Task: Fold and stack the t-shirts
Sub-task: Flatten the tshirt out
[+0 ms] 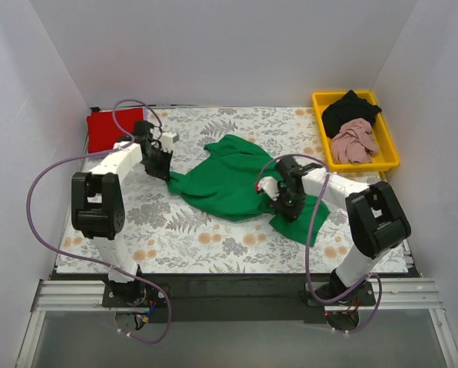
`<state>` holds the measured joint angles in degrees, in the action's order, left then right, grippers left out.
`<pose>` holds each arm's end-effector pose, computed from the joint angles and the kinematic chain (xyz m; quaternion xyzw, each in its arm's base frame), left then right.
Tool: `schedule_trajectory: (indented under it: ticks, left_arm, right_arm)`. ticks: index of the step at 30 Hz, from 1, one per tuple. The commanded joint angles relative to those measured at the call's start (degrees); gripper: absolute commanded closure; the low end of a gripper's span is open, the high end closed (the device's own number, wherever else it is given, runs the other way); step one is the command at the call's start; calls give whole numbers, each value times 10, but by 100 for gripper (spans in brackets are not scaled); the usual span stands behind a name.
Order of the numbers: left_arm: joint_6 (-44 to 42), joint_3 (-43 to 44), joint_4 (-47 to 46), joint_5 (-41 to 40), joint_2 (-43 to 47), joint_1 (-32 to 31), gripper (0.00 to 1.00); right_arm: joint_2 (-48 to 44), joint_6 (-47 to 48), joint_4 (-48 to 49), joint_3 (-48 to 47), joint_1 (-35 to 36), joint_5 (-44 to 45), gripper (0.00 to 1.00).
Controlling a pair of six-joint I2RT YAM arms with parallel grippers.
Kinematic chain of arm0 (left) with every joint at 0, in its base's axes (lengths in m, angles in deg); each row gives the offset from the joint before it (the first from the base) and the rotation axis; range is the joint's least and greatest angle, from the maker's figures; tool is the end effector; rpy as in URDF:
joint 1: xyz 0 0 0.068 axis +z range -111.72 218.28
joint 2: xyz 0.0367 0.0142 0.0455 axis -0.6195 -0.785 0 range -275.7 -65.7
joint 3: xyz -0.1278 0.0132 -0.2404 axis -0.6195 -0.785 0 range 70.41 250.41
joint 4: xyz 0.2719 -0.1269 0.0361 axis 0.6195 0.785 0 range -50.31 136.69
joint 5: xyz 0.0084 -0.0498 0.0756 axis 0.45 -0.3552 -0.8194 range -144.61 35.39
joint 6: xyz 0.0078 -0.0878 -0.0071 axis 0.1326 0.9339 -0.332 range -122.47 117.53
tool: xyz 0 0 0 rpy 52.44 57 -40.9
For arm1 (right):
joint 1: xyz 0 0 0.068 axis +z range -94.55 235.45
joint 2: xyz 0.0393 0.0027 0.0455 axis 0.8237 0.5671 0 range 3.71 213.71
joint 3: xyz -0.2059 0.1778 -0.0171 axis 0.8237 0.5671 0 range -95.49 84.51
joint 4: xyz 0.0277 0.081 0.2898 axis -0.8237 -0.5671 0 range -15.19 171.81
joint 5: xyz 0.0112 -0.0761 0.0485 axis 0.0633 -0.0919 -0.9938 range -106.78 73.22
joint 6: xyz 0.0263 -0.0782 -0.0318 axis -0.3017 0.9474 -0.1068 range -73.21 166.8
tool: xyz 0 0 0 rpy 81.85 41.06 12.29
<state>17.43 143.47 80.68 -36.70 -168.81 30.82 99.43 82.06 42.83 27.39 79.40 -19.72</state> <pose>0.4009 -0.0769 0.1373 -0.0800 0.9714 -0.1877 0.1218 0.3107 0.1424 0.0942 -0.4934 0.8627 0.0147 0.1101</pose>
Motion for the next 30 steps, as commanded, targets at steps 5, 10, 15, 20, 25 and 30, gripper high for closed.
schedule_trajectory:
  ticks: [5,10,15,20,25,30]
  left_arm:
    - [13,167,175,85,-82,57,98]
    - [28,163,168,88,-64,61,75]
    - [53,159,147,100,-64,61,61]
    - [68,169,145,107,-84,61,55]
    - [76,164,140,111,-79,61,53]
    - [75,151,132,106,-69,61,53]
  right_arm:
    - [-37,-9,-135,-75,247,-326,69]
    - [-51,-11,-165,-204,137,-374,62]
    - [17,-54,-114,-285,45,-211,60]
    - [106,-73,-75,-349,19,-105,59]
    - [173,-110,-34,-383,-4,-54,53]
    - [229,-129,-29,-414,-24,-52,48]
